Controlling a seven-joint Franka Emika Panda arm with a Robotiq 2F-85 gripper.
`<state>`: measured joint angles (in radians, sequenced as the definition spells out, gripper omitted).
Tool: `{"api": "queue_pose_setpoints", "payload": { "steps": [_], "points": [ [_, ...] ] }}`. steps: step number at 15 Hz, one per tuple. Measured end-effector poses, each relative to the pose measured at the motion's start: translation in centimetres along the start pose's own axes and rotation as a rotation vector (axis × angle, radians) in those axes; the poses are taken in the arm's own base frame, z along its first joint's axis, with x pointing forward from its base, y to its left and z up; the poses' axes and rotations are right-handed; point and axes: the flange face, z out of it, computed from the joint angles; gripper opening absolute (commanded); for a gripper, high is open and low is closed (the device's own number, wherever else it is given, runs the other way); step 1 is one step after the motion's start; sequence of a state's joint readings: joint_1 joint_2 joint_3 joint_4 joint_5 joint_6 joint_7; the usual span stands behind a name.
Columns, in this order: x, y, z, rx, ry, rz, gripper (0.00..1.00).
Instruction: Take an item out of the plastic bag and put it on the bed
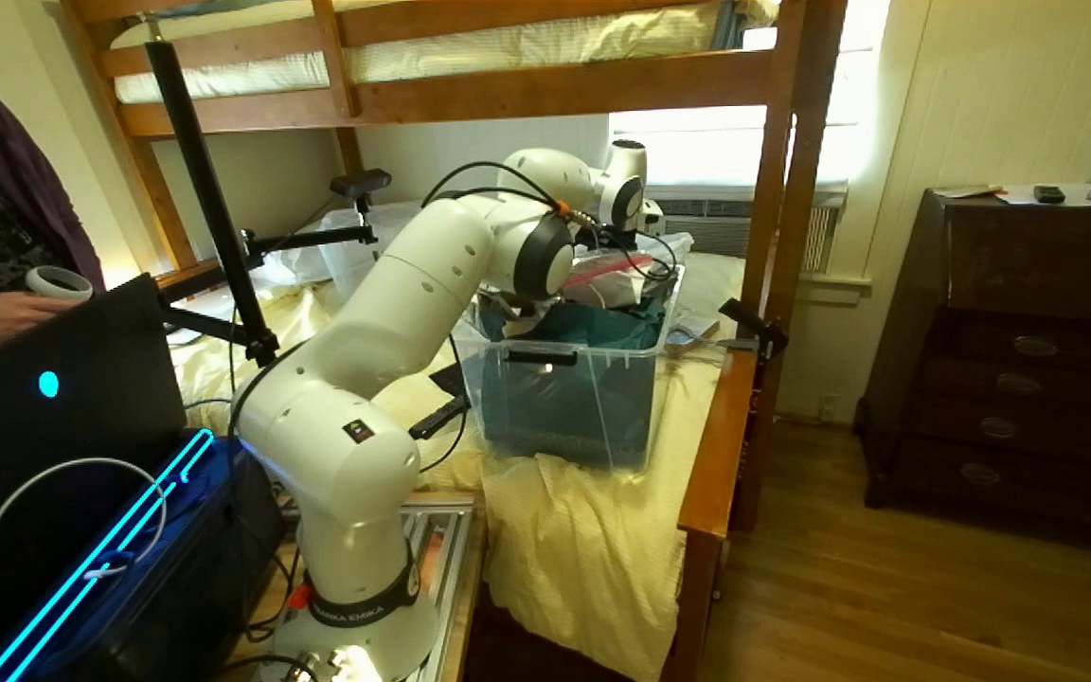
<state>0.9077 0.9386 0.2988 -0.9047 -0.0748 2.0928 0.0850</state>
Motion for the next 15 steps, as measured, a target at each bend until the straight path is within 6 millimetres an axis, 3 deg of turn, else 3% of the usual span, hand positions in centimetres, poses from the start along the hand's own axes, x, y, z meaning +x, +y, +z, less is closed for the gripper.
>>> {"api": "queue_pose_setpoints", "payload": {
  "steps": [3, 8, 10, 12, 15],
  "points": [
    [0.0, 0.0, 0.1, 0.003, -0.001, -0.014, 0.86],
    [-0.1, 0.1, 0.6, 0.007, -0.006, -0.07, 0.93],
    [-0.1, 0.0, 0.9, 0.011, -0.007, -0.092, 0.88],
    [-0.1, 0.0, 1.1, 0.014, -0.007, -0.112, 0.72],
    [0.0, 0.1, 1.2, 0.017, -0.002, -0.14, 0.63]
  ]
}}
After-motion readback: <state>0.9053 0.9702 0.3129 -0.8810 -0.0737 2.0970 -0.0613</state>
